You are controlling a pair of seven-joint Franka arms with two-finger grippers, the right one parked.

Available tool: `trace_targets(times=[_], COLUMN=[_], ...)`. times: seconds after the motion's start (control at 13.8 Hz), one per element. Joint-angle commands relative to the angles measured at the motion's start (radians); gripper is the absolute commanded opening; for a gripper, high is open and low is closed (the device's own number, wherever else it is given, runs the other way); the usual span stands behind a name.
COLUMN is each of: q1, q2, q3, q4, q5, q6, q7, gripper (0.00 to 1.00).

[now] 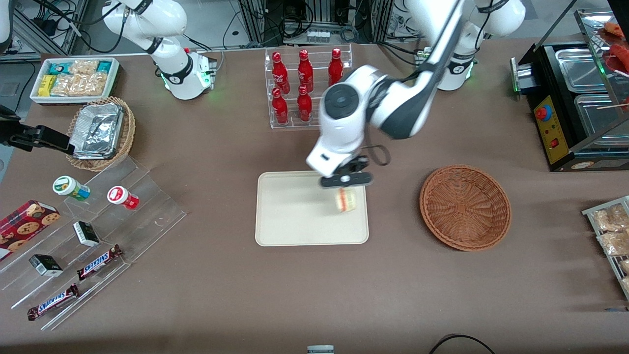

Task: Place sandwich from basket to tray
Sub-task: 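Carry the sandwich with the left gripper over the cream tray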

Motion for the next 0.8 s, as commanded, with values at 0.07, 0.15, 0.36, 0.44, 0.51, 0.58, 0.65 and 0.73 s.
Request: trace_targets(times=[0.07,0.15,0.36,0.44,0.51,0.58,0.65,0.73], q1=[-0.040,-0.042,-0.042,-0.040,-0.042,-0.042,-0.043,-0.042], q2=[0.131,0.158,0.211,0.225,0.242,0.254,0.262,0.268], q3=[0.019,0.017,0.010,0.002,0.001,-0.001,-0.003,-0.019], q4=[0.084,0.088,0.099,0.099,0.099,0.099,0.099,0.099], q5=[-0.031,-0.031,-0.033,-0.033,-0.033,-0.033,-0.033,-0.033], q6=[0.119,0.148,0.199,0.225,0.253,0.276,0.293,0.306], q7=[-0.027,-0.027,-0.024,-0.022,-0.022,-0.022,-0.022,-0.025], gripper=[0.00,0.00,0.00,0.00,0.00,0.00,0.00,0.00])
